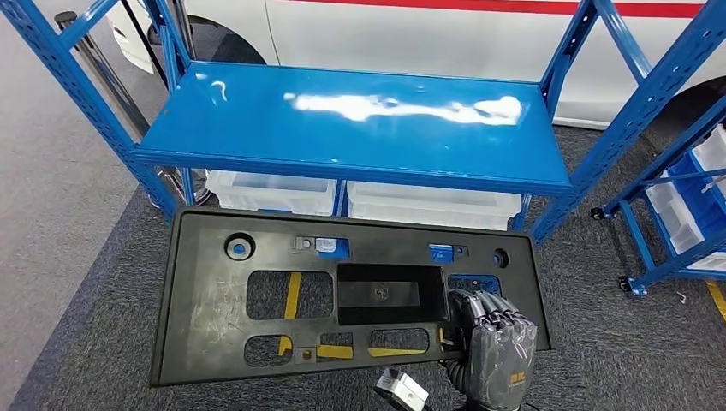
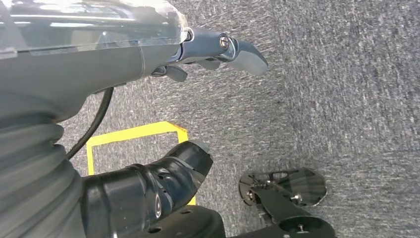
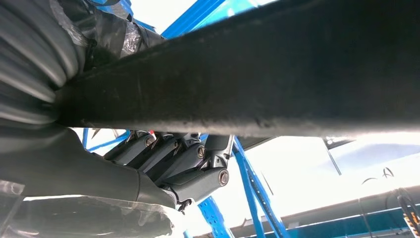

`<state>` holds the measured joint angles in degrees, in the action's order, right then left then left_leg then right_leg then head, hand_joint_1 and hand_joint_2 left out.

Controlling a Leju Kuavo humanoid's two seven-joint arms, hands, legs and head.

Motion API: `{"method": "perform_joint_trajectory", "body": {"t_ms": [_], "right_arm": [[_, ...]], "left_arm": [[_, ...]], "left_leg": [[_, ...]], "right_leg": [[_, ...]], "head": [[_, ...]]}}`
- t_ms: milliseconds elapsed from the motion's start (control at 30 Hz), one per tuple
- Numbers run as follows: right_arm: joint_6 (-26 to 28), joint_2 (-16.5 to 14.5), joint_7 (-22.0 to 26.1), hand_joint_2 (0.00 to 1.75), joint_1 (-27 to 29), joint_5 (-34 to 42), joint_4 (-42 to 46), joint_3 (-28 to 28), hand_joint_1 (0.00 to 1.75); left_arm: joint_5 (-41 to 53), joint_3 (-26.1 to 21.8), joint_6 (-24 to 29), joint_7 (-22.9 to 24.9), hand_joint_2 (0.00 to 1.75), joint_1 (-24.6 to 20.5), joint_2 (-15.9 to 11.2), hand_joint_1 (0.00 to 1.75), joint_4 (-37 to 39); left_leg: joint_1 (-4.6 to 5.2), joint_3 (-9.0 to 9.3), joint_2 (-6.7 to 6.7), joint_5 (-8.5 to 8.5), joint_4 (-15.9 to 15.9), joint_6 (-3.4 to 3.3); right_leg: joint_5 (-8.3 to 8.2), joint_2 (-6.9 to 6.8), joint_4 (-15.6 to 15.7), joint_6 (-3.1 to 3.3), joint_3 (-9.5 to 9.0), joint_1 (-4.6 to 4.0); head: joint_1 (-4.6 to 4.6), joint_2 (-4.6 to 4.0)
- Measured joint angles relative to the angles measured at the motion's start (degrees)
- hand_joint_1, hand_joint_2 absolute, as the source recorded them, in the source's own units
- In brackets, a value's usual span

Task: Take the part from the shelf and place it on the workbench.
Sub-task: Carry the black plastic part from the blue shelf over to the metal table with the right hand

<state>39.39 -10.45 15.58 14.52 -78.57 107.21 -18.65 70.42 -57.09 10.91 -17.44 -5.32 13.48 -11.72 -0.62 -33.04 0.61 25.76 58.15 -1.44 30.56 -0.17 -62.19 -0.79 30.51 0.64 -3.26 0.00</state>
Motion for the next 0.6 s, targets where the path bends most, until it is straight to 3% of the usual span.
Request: {"method": "perform_joint_trajectory", "body": {"t_ms": [67, 167, 200, 267, 333, 367, 400, 433, 467, 533, 600], "right_arm": [[0.01, -0.05, 0.16, 1.75, 0.02, 0.33, -0.02, 0.08, 1.75], [0.01, -0.49, 1.08, 1.75, 0.13, 1.74, -0.15, 0.33, 1.75], [0.01, -0.73, 1.68, 1.75, 0.17, 2.41, -0.22, 0.47, 1.75], [0.0, -1.22, 3.32, 1.75, 0.33, 4.21, -0.37, 0.85, 1.75], [0.0, -1.54, 4.75, 1.75, 0.62, 6.18, -0.52, 1.31, 1.75], [0.0, -1.62, 5.26, 1.75, 0.78, 7.09, -0.61, 1.5, 1.75], [0.0, -1.7, 5.74, 1.75, 0.94, 7.91, -0.72, 1.66, 1.75], [0.0, -1.77, 6.25, 1.75, 1.11, 8.63, -0.81, 1.81, 1.75], [0.0, -1.84, 6.74, 1.75, 1.26, 9.19, -0.87, 1.92, 1.75], [0.0, -1.91, 7.16, 1.75, 1.46, 9.74, -0.97, 2.09, 1.75], [0.0, -1.92, 6.95, 1.75, 1.52, 10.02, -1.17, 2.16, 1.75]], "left_arm": [[0.0, 0.0, -0.02, 0.0, 1.75, -0.01, 0.01, 0.0, 0.0], [-0.02, -0.01, -0.03, 0.0, 1.75, 0.02, 0.0, 0.0, 0.0], [-0.03, -0.02, -0.02, 0.0, 1.75, 0.04, -0.01, 0.0, 0.0], [-0.05, -0.04, 0.02, 0.0, 1.75, 0.06, -0.01, 0.0, 0.0], [-0.08, -0.07, 0.03, 0.0, 1.75, 0.08, -0.01, 0.0, 0.0], [-0.09, -0.08, 0.03, -0.01, 1.75, 0.09, -0.01, 0.0, 0.0], [-0.09, -0.09, 0.04, -0.01, 1.75, 0.11, -0.01, 0.0, 0.0], [-0.09, -0.1, 0.04, -0.02, 1.75, 0.11, -0.01, 0.0, 0.0], [-0.08, -0.11, 0.04, -0.03, 1.75, 0.09, -0.01, 0.0, 0.0], [-0.07, -0.13, 0.04, -0.06, 1.75, 0.06, -0.09, 0.0, 0.0], [-0.06, -0.21, 0.04, -0.1, 1.75, 0.1, -0.16, 0.0, 0.0]], "left_leg": [[0.12, -0.37, -0.03, -0.39, 0.3, 0.61], [0.12, -0.83, -0.1, -0.5, 0.57, 1.7], [0.09, -1.31, -0.15, 0.6, 1.58, 1.98], [-0.04, -3.28, -0.23, 5.02, 6.77, 2.41], [-0.09, -5.25, -0.23, 8.92, 13.51, 2.71], [-0.09, -5.4, -0.22, 9.37, 15.32, 2.77], [-0.09, -4.63, -0.22, 8.78, 15.24, 2.75], [-0.09, -2.76, -0.24, 7.36, 12.96, 2.63], [-0.07, -0.11, -0.4, 5.79, 9.03, 2.38], [0.07, 4.6, -1.3, 4.21, 1.54, 1.78], [0.35, 5.81, -1.88, 4.16, -1.02, 1.43]], "right_leg": [[-0.31, 0.07, 3.27, 0.48, -1.63, -0.32], [-1.15, 0.05, 3.64, 1.62, -0.97, -0.24], [-1.58, 0.0, 3.8, 2.17, -0.64, -0.1], [-2.43, -0.14, 3.93, 2.93, 0.25, 0.01], [-3.11, -0.2, 3.76, 3.09, 1.36, -0.08], [-3.41, -0.21, 3.61, 3.08, 1.91, -0.12], [-3.67, -0.22, 3.42, 3.02, 2.44, -0.14], [-3.89, -0.18, 3.21, 2.93, 2.9, -0.16], [-4.07, -0.1, 3.0, 2.8, 3.25, -0.17], [-4.46, 0.14, 2.71, 2.31, 3.78, -0.21], [-5.07, 0.41, 2.71, 1.6, 4.1, -0.18]], "head": [[0.01, 0.0], [0.02, 0.0], [0.05, 0.0], [0.13, 0.0], [0.16, 0.0], [0.16, 0.0], [0.16, 0.0], [0.17, 0.0], [0.16, 0.0], [0.16, 0.0], [0.15, 0.0]]}}
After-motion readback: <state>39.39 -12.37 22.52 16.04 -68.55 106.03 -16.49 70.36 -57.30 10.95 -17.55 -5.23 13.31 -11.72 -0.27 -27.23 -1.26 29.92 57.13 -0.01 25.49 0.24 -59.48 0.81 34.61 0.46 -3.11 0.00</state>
